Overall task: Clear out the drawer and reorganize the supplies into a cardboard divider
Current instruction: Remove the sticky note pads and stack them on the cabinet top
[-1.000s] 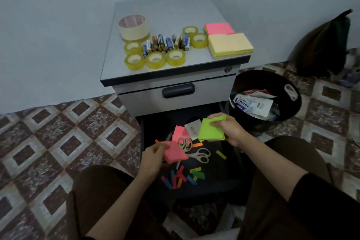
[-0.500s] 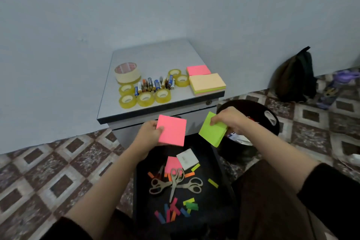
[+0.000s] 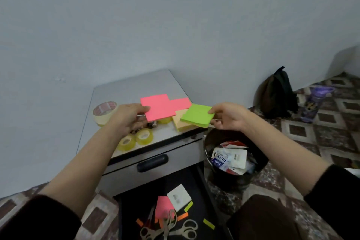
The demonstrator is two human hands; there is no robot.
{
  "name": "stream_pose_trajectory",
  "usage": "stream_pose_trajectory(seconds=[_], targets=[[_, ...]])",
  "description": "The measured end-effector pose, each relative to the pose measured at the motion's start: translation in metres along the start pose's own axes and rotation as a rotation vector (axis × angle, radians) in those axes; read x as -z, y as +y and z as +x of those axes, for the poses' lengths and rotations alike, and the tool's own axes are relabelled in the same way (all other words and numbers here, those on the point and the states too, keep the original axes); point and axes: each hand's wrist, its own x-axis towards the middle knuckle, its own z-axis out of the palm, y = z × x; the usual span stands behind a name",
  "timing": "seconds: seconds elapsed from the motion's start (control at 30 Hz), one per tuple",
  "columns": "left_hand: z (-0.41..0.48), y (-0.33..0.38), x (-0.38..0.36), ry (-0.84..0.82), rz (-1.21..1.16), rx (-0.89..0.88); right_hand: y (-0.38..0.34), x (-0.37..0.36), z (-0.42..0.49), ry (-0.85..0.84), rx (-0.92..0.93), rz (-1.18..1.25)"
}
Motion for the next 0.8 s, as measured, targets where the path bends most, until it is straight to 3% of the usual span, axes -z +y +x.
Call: stream_pose_trajectory(seconds=[0.13, 0.23, 0.63, 0.8], targets=[[0.032, 0.013, -0.014, 0.003, -0.105, 0.004, -0.022, 0.007, 0.015, -0.046, 0.061, 0.263], [0.063, 0.012, -0.025, -0.001, -0.112, 0.069, -0.033, 0.008, 0.033, -0.030, 0.075, 0.313], [0.130, 0.002, -0.056, -0.134, 0.205, 0.144, -0.044, 0.005, 0.096, 0.080, 0.145, 0.293], [0.130, 0.002, -0.063, -0.139, 0.379, 0.100, -0.039, 0.008, 0.109, 0.128, 0.152, 0.043]])
